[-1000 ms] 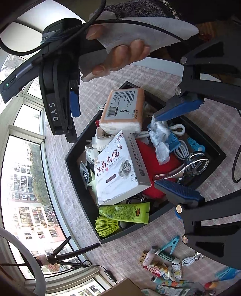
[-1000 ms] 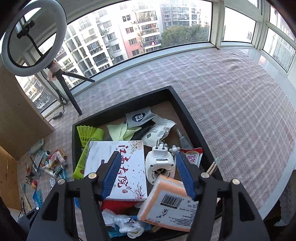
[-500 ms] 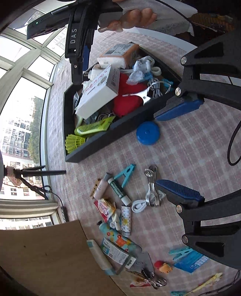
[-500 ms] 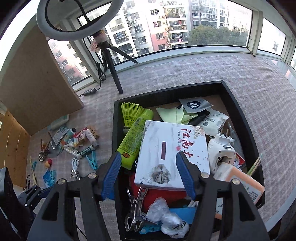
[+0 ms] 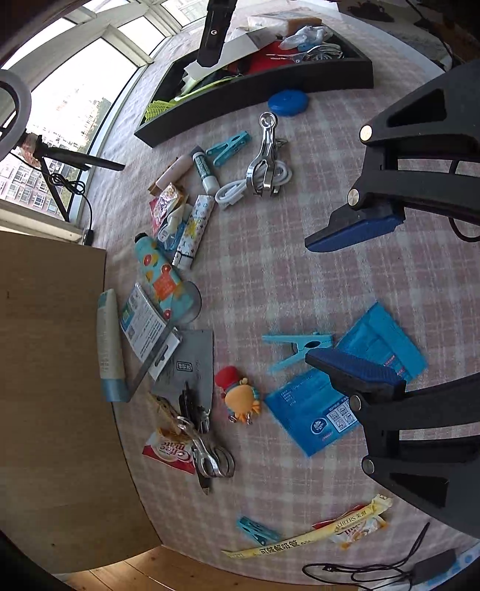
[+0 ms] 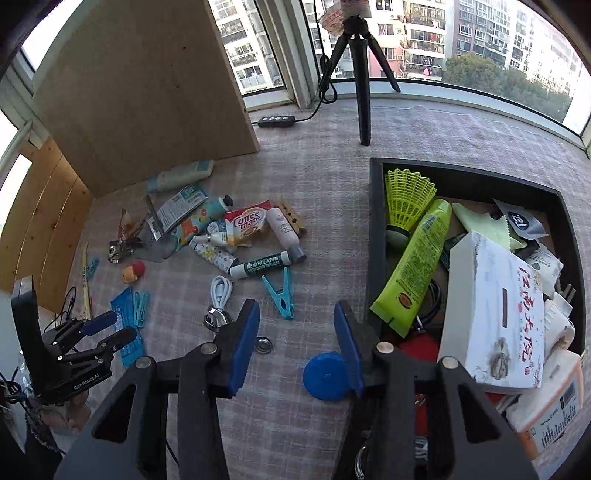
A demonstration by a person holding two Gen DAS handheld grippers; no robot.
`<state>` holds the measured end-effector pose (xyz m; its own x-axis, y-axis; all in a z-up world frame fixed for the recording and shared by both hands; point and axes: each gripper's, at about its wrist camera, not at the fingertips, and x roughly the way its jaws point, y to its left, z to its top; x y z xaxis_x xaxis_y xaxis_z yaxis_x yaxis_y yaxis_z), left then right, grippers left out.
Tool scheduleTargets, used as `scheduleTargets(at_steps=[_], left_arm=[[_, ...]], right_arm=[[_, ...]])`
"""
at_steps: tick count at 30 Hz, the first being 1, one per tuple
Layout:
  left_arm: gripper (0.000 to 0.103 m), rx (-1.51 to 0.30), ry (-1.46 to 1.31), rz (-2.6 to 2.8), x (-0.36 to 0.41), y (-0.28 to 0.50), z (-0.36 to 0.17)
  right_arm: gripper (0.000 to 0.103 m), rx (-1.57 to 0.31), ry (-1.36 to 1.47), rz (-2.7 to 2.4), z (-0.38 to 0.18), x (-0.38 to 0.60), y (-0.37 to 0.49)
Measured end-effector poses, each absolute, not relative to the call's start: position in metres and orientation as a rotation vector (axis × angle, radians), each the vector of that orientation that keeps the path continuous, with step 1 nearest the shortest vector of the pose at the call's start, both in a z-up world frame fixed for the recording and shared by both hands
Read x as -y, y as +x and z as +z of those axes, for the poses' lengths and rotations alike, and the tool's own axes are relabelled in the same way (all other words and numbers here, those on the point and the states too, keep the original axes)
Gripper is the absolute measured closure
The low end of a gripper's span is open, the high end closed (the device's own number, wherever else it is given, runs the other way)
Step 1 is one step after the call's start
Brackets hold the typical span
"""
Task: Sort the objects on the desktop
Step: 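Grasp the teal clothespin with the left gripper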
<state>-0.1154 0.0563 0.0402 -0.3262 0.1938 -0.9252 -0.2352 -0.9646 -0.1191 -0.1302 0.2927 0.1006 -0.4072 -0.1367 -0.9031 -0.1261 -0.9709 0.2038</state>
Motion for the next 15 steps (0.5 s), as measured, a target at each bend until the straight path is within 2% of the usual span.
scheduleTargets(at_steps=[15], left_arm=[[0.055,-0.012,-1.716,2.348,-0.039,-0.133,0.015]], right_arm=[[0.066,0.268,1.955,-2.469,0.035,-0.275,-0.183]])
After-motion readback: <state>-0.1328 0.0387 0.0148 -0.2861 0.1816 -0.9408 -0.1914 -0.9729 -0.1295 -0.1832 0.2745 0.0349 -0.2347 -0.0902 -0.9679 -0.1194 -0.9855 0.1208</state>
